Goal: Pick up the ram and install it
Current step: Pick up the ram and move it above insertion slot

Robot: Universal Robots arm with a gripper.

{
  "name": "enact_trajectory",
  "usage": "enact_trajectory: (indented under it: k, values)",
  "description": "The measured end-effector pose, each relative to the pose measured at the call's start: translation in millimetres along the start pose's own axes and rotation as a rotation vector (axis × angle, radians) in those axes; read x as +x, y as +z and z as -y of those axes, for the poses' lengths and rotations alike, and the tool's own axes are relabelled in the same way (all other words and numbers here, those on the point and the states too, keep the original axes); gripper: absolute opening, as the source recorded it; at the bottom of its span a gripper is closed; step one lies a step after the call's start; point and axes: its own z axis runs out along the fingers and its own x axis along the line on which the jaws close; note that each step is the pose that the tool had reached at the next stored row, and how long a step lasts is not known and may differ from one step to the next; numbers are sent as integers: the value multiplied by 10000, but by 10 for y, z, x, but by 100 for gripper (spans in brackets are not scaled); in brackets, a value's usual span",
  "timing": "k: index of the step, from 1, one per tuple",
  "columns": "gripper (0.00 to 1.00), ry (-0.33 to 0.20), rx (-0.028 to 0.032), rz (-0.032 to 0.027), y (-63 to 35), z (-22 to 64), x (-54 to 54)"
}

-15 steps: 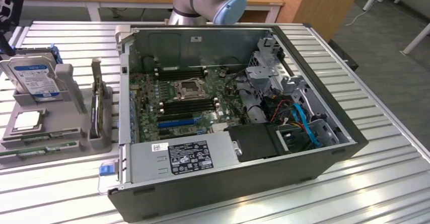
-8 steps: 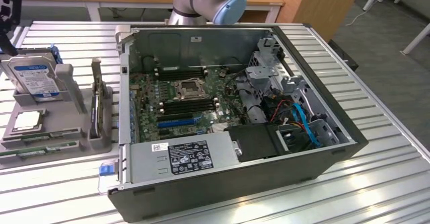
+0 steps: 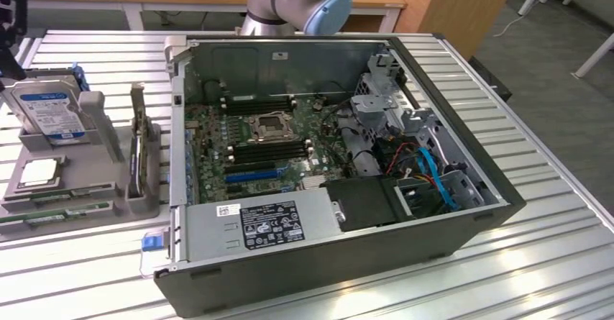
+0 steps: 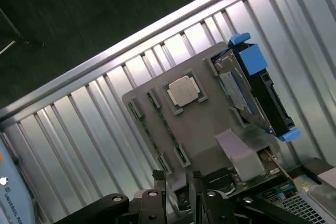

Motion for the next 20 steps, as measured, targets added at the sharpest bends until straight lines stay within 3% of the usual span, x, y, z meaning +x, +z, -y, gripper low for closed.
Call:
enact_trajectory:
  k: [10, 12, 16, 17, 19, 20]
  values:
    - [32, -1617, 181, -9, 0, -3, 2]
    - [32, -1859, 113, -34, 1, -4, 2]
    - [32, -2276, -189, -154, 0, -3, 2]
    - [32, -2413, -215, -164, 1, -4, 2]
    - [32, -2724, -206, -156, 1, -3, 2]
    - [32, -3137, -196, -133, 0, -3, 1]
